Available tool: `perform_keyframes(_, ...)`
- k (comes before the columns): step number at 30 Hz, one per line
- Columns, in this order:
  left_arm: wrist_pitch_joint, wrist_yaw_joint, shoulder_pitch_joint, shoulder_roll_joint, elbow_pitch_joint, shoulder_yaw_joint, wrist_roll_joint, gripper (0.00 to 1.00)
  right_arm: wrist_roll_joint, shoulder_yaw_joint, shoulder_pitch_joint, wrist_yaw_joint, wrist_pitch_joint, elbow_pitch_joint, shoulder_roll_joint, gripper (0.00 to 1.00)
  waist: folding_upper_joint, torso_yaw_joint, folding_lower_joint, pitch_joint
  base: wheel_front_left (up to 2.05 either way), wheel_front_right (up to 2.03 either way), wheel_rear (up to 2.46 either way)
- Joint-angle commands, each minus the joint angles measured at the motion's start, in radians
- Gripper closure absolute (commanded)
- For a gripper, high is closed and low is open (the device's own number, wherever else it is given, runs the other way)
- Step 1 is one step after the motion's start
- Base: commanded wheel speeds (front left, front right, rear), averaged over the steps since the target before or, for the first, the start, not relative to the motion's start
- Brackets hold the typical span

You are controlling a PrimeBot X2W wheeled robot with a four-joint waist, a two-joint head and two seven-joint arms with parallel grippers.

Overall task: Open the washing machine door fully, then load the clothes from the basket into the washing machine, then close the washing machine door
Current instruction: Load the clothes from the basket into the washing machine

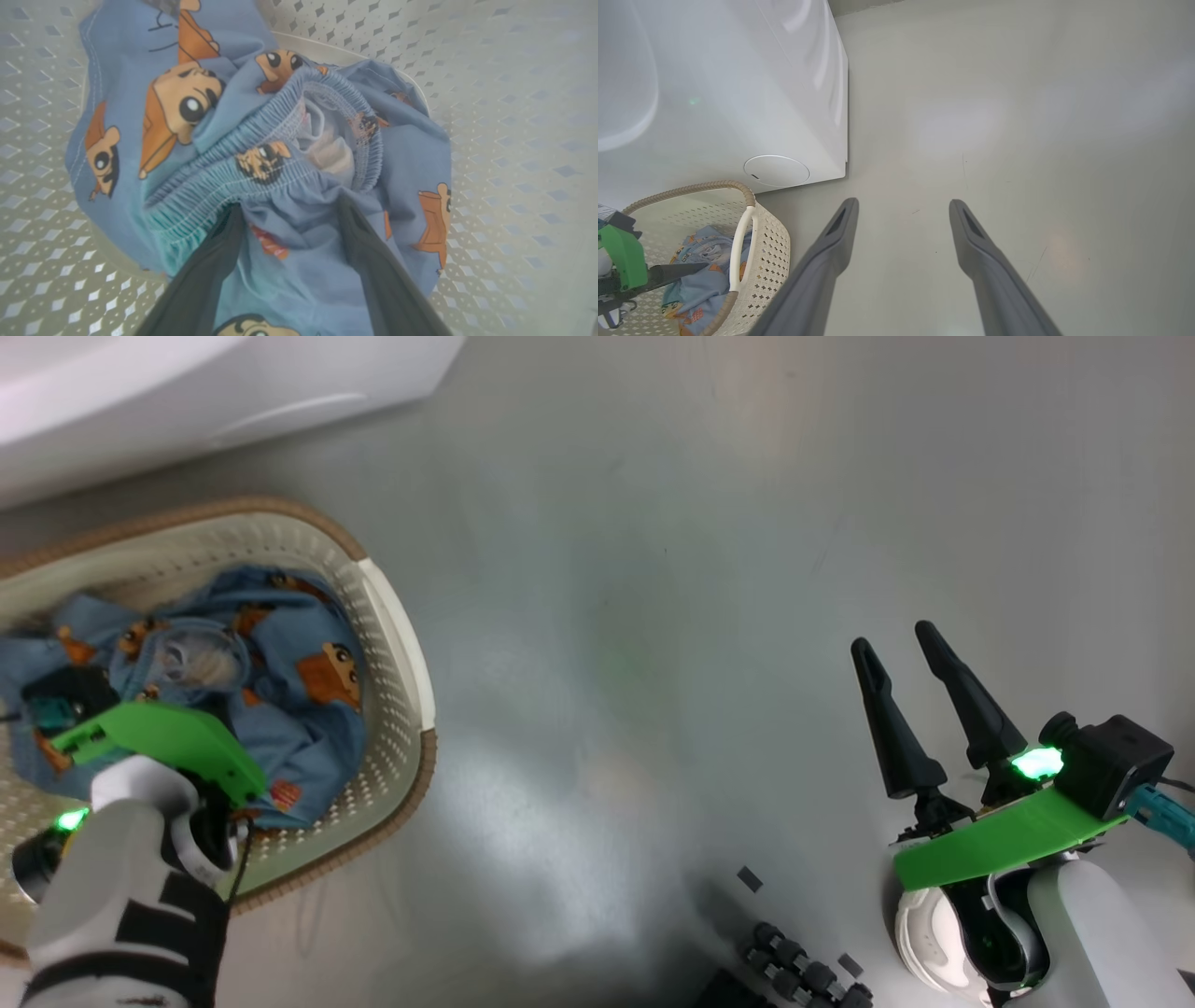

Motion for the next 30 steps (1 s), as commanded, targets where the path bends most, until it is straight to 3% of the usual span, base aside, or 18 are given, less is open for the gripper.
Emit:
perform_keyframes(1,-0.009,0.000,0.002,0.030,0.004,0.015,0.011,0.00,0.015,0.020,0.019,0.002,-0.012,-0.019,-0.021,0.00,-0.0001,-0.010,0.0000,0.031,0.00,0.00,0.00)
perform_keyframes(14,-0.031,0.006,-0.109,0.046,0.112,-0.024,0.040,0.00,0.031,0.024,0.000,0.002,-0.012,-0.038,-0.041,0.00,-0.0001,-0.027,0.0000,0.102,0.00,0.00,0.00)
perform_keyframes(17,-0.039,0.005,-0.129,0.039,0.142,-0.041,0.052,0.56,0.033,0.010,0.009,0.002,-0.012,-0.042,-0.048,0.00,-0.0001,-0.021,0.0000,0.106,0.00,0.00,0.00)
perform_keyframes(19,-0.049,0.002,-0.139,0.031,0.160,-0.048,0.054,0.89,0.035,0.001,0.014,0.002,-0.012,-0.044,-0.050,0.00,-0.0001,-0.017,0.0000,0.108,0.00,0.00,0.00)
perform_keyframes(20,-0.054,-0.001,-0.144,0.028,0.169,-0.050,0.055,1.00,0.035,-0.002,0.016,0.002,-0.012,-0.045,-0.051,0.00,-0.0001,-0.016,0.0000,0.109,0.00,0.00,0.00)
perform_keyframes(30,-0.189,-0.040,-0.103,-0.027,0.211,-0.058,0.040,1.00,0.037,-0.015,0.002,0.002,-0.012,-0.038,-0.043,0.00,-0.0001,0.034,0.0000,0.032,0.00,0.00,0.00)
